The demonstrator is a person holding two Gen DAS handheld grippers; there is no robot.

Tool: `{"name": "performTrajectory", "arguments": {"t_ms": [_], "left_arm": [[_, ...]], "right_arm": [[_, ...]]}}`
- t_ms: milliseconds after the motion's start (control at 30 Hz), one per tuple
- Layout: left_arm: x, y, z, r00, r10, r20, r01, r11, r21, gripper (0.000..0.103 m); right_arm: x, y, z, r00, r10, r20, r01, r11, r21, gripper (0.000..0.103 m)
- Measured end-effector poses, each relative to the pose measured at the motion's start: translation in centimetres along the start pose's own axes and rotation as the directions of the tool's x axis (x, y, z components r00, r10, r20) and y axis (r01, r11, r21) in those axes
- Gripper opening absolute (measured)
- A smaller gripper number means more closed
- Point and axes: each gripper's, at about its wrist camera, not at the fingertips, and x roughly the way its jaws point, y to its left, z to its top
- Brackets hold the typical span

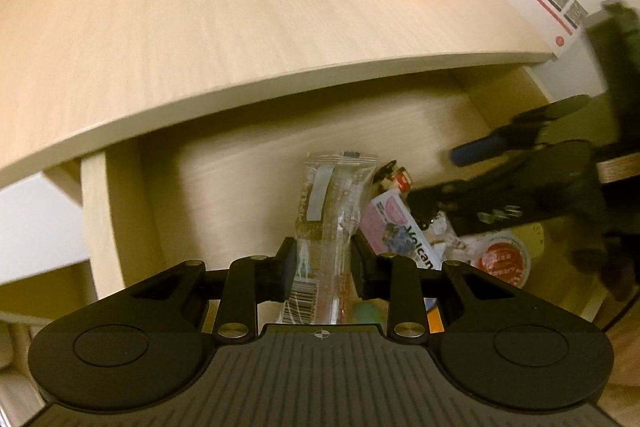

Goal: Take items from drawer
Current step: 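Grasp the clear plastic packet with the left gripper, then lift the clear packet with the left gripper while the right grasps the pink Vulcano card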

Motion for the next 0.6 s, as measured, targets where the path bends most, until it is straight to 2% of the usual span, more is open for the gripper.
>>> {"name": "performTrajectory", "arguments": {"t_ms": [33, 67, 267, 400, 533, 600], "left_arm": [[0.0, 0.1, -0.1, 1.000, -0.001, -0.002, 0.001, 1.000, -0.012, 0.032], [-0.2, 0.3, -0.2, 1.000, -0.003, -0.001, 0.003, 1.000, -0.021, 0.032], [-0.8, 1.0, -0.7, 1.000, 0.009, -0.006, -0.009, 0.998, -0.059, 0.032], [-0.9, 1.0, -0.8, 1.000, 0.007, -0.010, -0.008, 0.998, -0.059, 0.032], [-0.8, 0.2, -0.8, 1.000, 0.001, -0.015, -0.002, 0.999, -0.037, 0.032], [-0.6, 0.1, -0.8, 1.000, 0.003, -0.021, -0.003, 1.000, -0.031, 0.032]], "right_arm": [[0.5, 0.2, 0.3, 1.000, -0.014, -0.009, 0.014, 1.000, -0.008, 0.063], [1.1, 0.5, 0.4, 1.000, -0.016, -0.024, 0.016, 1.000, -0.011, 0.054], [2.4, 0.7, 1.4, 0.995, 0.069, -0.074, -0.069, 0.998, 0.007, 0.050], [2.2, 0.5, 1.3, 0.990, 0.109, -0.087, -0.108, 0.994, 0.023, 0.034], [2.0, 0.1, 0.9, 0.989, 0.119, -0.089, -0.117, 0.993, 0.028, 0.034], [2.2, 0.3, 0.8, 0.985, 0.137, -0.106, -0.137, 0.991, 0.012, 0.045]]}}
